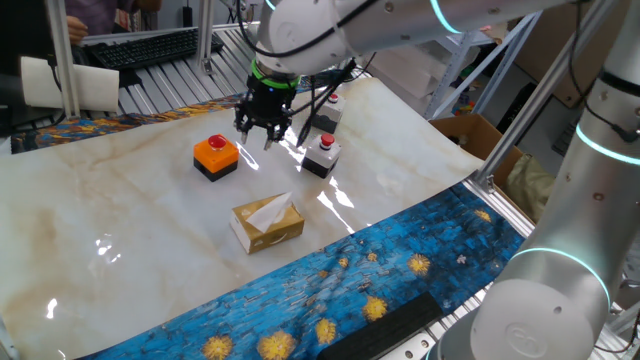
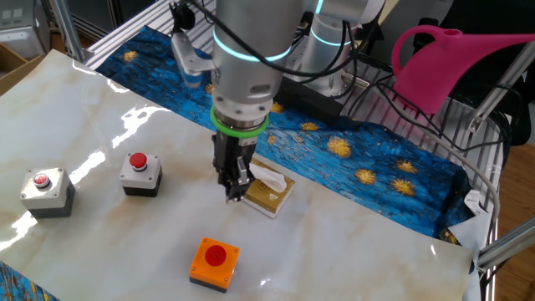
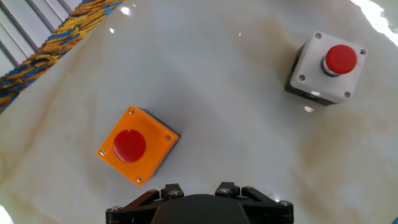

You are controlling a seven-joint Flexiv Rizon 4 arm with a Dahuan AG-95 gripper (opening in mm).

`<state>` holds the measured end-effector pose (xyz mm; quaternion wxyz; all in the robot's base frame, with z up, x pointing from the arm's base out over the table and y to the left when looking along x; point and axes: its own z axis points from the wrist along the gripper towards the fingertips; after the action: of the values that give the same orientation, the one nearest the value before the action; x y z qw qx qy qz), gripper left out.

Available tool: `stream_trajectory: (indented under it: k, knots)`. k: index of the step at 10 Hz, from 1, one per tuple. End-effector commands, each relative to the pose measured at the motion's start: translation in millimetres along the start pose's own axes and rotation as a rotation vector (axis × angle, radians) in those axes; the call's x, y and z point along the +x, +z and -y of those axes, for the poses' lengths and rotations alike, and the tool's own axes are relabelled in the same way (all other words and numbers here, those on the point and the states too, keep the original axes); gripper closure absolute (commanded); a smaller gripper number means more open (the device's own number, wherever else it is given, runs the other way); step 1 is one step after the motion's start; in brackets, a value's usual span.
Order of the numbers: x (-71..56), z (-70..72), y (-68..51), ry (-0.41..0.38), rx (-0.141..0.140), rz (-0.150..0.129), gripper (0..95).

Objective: Press three buttons from left to right in sequence

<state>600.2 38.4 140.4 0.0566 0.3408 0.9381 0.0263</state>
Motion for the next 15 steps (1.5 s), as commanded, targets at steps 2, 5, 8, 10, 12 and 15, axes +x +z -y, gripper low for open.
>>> stream_trajectory:
  k: [2,5,8,10,12,15]
  knots:
    - [3.0,-18.9,2.8,0.017,0.008,0.005,76.0]
    - [5.5,-29.7,8.4,0.032,0.013,0.004,76.0]
    - [-6.2,-42.1,16.3,0.007,0.032,0.013,76.0]
    - [-15.0,-50.1,18.1,-0.004,0.040,0.015,76.0]
    - [-24.0,-57.5,20.4,-0.006,0.041,0.014,76.0]
    - [-32.0,-62.7,33.0,-0.012,0.032,0.012,76.0]
